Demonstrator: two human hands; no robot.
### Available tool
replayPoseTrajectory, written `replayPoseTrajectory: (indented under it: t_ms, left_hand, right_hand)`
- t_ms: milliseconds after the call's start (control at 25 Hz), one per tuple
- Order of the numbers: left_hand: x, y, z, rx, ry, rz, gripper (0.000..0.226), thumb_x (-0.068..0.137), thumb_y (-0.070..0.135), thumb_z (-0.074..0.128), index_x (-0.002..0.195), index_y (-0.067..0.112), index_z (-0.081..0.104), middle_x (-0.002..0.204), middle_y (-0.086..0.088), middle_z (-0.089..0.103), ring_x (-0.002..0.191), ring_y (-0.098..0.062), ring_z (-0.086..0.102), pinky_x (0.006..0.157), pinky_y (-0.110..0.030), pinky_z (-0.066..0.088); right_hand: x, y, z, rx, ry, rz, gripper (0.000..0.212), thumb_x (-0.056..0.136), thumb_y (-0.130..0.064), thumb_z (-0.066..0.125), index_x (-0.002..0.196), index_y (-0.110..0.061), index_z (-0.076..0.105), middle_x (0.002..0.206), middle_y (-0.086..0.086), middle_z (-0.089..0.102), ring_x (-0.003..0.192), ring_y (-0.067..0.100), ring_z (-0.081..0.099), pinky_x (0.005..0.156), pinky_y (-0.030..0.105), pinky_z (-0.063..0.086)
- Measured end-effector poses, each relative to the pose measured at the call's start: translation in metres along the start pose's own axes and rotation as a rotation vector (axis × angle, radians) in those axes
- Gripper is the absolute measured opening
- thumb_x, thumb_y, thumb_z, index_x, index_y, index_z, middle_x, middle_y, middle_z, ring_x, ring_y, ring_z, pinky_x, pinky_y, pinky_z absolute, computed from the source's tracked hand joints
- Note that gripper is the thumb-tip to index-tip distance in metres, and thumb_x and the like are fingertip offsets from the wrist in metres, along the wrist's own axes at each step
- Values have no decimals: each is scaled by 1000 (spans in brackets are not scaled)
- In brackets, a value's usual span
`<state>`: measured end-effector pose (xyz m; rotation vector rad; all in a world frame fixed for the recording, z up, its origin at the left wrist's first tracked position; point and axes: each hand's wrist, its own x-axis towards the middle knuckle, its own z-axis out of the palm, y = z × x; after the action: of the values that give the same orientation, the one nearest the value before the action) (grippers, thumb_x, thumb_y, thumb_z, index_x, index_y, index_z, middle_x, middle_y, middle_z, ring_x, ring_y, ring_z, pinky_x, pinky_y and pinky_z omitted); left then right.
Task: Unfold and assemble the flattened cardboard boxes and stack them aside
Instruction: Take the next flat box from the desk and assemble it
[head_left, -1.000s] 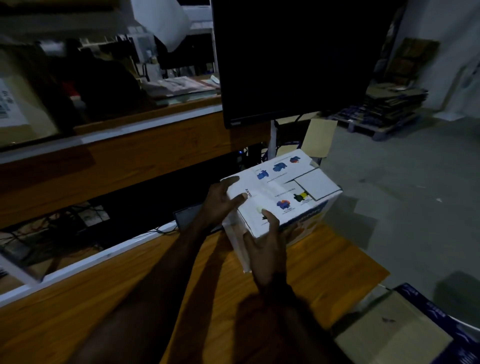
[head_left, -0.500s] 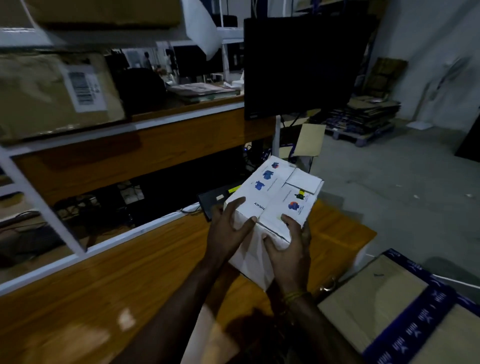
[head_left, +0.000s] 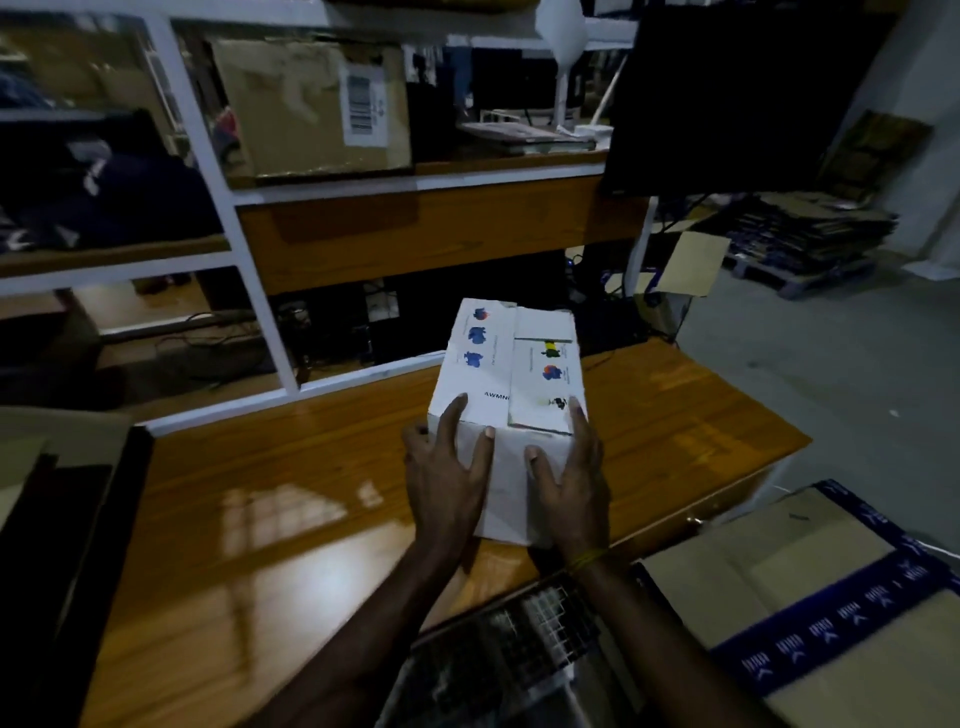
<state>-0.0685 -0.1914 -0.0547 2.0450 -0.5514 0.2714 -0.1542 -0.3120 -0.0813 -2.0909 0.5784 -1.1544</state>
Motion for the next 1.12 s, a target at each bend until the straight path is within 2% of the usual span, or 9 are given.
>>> replayPoseTrajectory:
  t_ms: [80,200,280,400,560,720,800,920,1120]
  left_hand:
    - [-6,-12,-7,6,-5,18,61,90,47,62,145,43,34,125,-10,39,111,-28,47,82,-32,48]
    - [-11,-38,-13,-50,-50,4,85,88,43,66,153,45,10,140,-13,40,124,-28,43,89,-37,47]
    - [-14,-52,-17,-121,-84,-15,95,87,46,62,151,48,-8,156,-6,30,135,-28,38,96,-41,47]
    - [-17,-68,-16,-210,-147,-27,97,84,53,57,148,51,-15,163,8,10,145,-22,28,103,-34,40]
    - [-23,-90,-12,-343,-285,-83,107,77,56,70,147,55,-11,163,15,3,148,-14,19,114,-52,33]
    - [-22,-87,-16,-354,-228,-53,100,78,61,67,150,52,-2,162,19,9,147,-17,25,109,-56,38]
    - [-27,-70,-24,-346,-158,-8,96,79,58,67,152,50,5,159,20,15,143,-15,30,107,-51,42]
    - [-26,-42,-41,-349,-74,65,96,77,48,73,150,51,11,155,17,20,138,-7,29,103,-29,40]
    - [9,-23,-71,-220,-2,267,83,80,40,77,149,42,31,162,8,13,148,-13,17,99,-22,39]
  right_hand:
    - [-9,1,13,-85,-59,-53,72,96,-47,55,151,-54,9,153,17,27,134,37,40,93,46,54]
    - [-15,0,25,-118,-136,-103,88,94,-30,65,151,-53,2,156,20,19,137,40,35,97,45,50]
    - [-18,2,28,-129,-199,-94,93,94,-28,65,152,-50,-4,161,17,12,143,39,28,102,47,46]
    - [-30,18,32,-183,-313,-36,93,95,-26,61,152,-49,-8,165,10,0,147,38,19,103,51,47]
    - [-44,25,26,-69,-419,55,99,91,-12,63,149,-57,-4,165,0,-4,150,31,13,100,53,49]
    - [-28,-1,19,-155,-283,47,91,92,-18,60,148,-60,2,163,4,18,143,31,32,91,45,55]
    - [-8,-19,14,-114,-201,-5,77,92,-19,59,147,-58,22,157,4,29,134,32,42,87,40,57]
    - [28,-52,2,46,-170,-47,52,90,-17,59,132,-49,54,156,0,30,134,20,42,97,29,49]
    - [50,-78,-29,149,-530,-115,64,83,-12,57,131,-54,51,163,-8,8,140,3,20,96,13,43]
